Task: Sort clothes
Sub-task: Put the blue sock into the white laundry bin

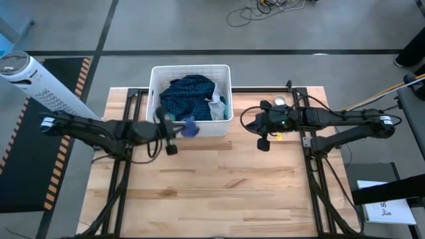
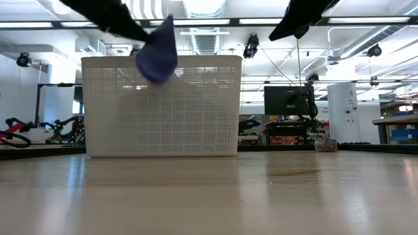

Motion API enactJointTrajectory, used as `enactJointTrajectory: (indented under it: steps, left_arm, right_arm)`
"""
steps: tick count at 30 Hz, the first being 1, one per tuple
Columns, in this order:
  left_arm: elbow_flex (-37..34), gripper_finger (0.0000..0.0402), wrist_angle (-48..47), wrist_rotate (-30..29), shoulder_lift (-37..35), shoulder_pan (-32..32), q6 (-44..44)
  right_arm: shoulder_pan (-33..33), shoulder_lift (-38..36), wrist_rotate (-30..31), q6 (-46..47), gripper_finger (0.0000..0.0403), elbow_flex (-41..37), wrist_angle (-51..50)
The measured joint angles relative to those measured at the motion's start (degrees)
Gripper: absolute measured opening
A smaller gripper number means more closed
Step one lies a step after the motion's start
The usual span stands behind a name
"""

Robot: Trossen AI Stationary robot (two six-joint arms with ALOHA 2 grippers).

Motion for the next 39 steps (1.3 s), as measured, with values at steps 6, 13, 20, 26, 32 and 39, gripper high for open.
enactJointTrajectory:
  steps: [6, 13, 20, 26, 32, 39]
  left_arm:
    - [0.00, 0.0000, 5.90, -0.88, -4.62, 8.10, 5.67]
    - [0.00, 0.0000, 11.25, 11.27, -4.04, 23.12, 6.65]
    - [0.04, 0.0000, 13.72, 24.25, 0.80, 38.36, 4.93]
    - [0.04, 0.0003, 13.63, 29.86, 6.57, 45.63, 2.95]
    - [0.04, 0.0053, 13.46, 30.23, 9.98, 45.93, 2.81]
    - [8.12, 0.0147, 3.27, 30.30, 9.84, 45.82, 3.29]
  right_arm:
    - [0.00, 0.00, 0.00, -0.83, 0.0000, 0.00, 0.93]
    - [0.00, 0.00, 0.02, -1.44, 0.0000, 0.00, 0.96]
    - [0.00, 0.00, 0.02, -1.55, 0.0000, 0.00, 0.98]
    - [0.00, 0.00, 0.02, -1.83, 0.0000, 0.00, 1.00]
    - [0.00, 0.00, 0.02, -1.83, 0.0000, 0.00, 0.96]
    - [0.00, 0.00, 0.02, -1.88, 0.0000, 0.00, 1.77]
